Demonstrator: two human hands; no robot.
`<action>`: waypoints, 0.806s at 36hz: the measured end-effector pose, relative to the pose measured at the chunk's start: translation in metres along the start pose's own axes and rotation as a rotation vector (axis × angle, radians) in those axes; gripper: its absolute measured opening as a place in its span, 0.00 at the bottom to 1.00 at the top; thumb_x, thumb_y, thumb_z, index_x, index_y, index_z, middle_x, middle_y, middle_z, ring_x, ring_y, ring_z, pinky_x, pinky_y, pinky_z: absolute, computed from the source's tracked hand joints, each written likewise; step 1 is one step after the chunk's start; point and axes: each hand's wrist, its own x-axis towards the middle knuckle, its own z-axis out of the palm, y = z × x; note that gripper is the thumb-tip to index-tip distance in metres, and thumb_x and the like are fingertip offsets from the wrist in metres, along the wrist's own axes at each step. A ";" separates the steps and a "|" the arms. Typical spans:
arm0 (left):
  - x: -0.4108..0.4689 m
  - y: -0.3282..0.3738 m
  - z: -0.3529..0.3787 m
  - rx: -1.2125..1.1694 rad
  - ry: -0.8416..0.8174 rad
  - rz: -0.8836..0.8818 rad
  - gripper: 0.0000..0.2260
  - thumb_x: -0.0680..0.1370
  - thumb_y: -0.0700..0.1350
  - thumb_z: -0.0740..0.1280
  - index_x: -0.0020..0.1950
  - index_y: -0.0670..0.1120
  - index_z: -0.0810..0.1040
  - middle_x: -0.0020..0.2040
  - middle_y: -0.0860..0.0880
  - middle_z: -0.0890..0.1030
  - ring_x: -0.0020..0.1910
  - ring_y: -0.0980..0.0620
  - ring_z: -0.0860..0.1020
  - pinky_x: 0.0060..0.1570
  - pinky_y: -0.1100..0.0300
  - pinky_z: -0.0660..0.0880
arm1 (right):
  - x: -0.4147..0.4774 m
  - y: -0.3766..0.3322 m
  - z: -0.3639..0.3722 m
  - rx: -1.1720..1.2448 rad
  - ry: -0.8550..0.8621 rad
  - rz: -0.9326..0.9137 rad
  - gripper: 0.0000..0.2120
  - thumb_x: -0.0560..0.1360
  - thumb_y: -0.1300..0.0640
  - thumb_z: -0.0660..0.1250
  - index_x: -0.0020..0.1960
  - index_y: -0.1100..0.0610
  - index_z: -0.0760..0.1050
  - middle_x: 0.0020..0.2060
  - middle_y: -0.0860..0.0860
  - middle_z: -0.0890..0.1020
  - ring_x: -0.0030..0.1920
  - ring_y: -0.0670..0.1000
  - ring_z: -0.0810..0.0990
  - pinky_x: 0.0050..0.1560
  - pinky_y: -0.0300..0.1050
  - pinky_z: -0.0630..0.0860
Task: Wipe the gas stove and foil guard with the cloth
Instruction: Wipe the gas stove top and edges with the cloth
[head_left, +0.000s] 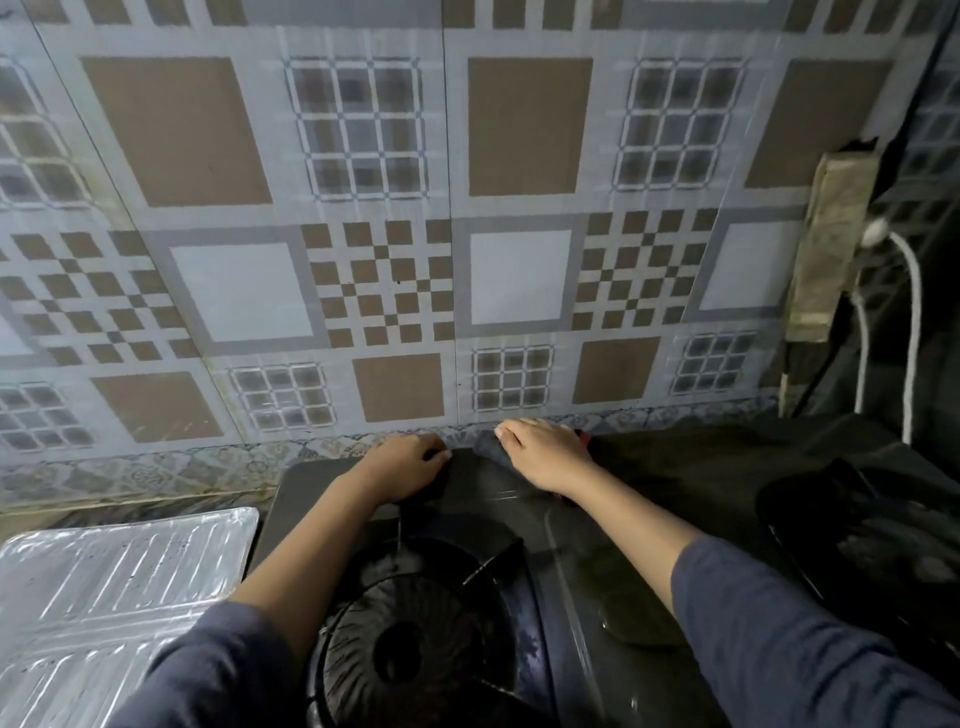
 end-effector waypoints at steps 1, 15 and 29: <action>0.002 0.005 0.001 -0.008 -0.010 0.014 0.15 0.81 0.52 0.55 0.61 0.46 0.73 0.60 0.42 0.77 0.58 0.43 0.75 0.55 0.52 0.70 | -0.002 0.005 -0.001 -0.002 0.006 -0.002 0.21 0.82 0.48 0.44 0.68 0.52 0.66 0.69 0.48 0.70 0.68 0.51 0.69 0.67 0.51 0.62; 0.025 0.063 0.020 -0.009 0.004 0.084 0.14 0.81 0.50 0.55 0.62 0.46 0.72 0.61 0.43 0.77 0.58 0.43 0.75 0.55 0.51 0.70 | -0.020 0.064 -0.021 -0.034 -0.001 -0.020 0.21 0.82 0.46 0.43 0.70 0.50 0.64 0.71 0.48 0.68 0.70 0.52 0.66 0.68 0.52 0.59; 0.033 0.088 0.030 -0.004 0.047 0.024 0.15 0.81 0.52 0.54 0.60 0.46 0.73 0.59 0.42 0.77 0.59 0.43 0.74 0.61 0.47 0.68 | -0.046 0.161 -0.064 -0.090 -0.017 0.187 0.23 0.82 0.46 0.42 0.72 0.51 0.62 0.73 0.49 0.65 0.71 0.51 0.64 0.68 0.48 0.61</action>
